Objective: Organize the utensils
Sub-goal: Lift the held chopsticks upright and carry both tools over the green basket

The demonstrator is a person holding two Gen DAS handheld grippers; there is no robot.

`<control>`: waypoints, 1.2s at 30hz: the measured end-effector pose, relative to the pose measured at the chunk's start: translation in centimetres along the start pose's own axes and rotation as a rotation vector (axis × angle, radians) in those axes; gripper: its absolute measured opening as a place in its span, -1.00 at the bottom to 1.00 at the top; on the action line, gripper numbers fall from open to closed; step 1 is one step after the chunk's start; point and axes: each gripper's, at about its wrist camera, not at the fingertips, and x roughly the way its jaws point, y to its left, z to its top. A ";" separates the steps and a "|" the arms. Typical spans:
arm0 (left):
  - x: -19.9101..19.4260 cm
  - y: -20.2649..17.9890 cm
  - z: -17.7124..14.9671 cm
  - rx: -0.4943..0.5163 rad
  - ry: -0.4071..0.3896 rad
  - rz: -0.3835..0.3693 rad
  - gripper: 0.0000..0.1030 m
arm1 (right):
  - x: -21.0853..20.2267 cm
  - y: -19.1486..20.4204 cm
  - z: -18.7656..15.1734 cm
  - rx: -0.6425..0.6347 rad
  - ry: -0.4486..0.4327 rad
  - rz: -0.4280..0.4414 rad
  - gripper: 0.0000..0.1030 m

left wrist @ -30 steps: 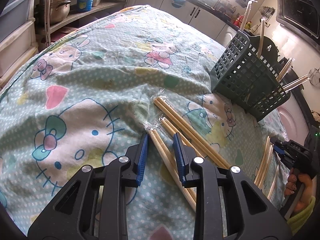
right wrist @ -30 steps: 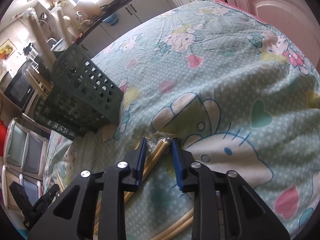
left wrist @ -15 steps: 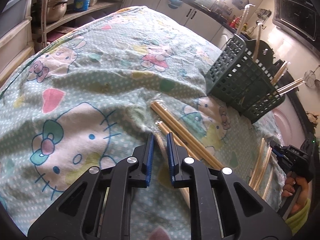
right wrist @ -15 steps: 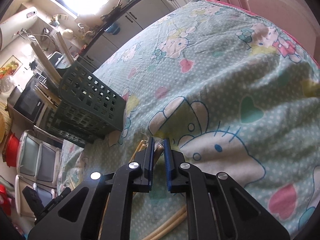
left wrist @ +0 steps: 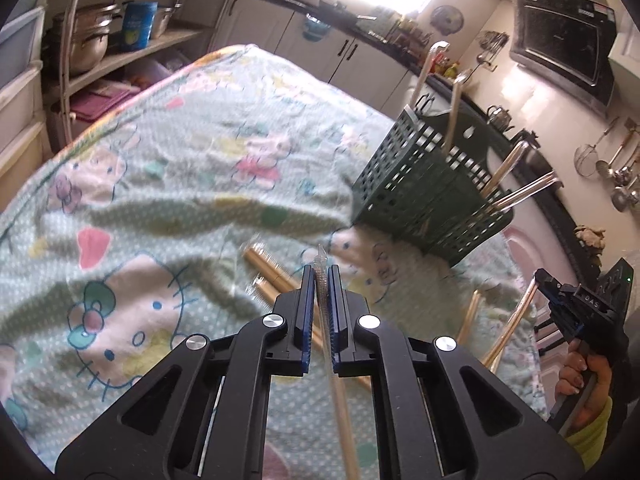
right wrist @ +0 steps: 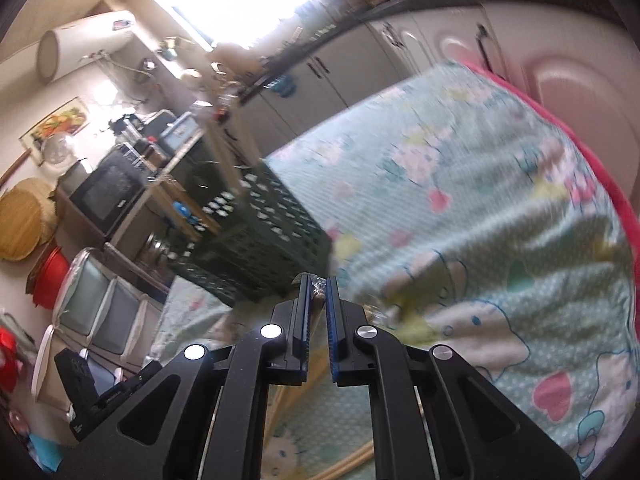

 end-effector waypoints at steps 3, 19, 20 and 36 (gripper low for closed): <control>-0.7 -0.6 0.7 0.015 -0.025 -0.010 -0.98 | -0.9 1.8 0.3 -0.053 -0.022 0.023 -0.87; -3.9 -6.0 5.0 0.112 -0.161 -0.074 -0.98 | -3.2 9.8 0.2 -0.284 -0.088 0.079 -0.88; -4.1 -6.4 5.2 0.119 -0.168 -0.080 -0.98 | -3.3 10.2 0.1 -0.298 -0.091 0.080 -0.88; -5.1 -9.8 8.3 0.181 -0.239 -0.139 -0.98 | -4.5 14.6 0.7 -0.406 -0.133 0.119 -0.90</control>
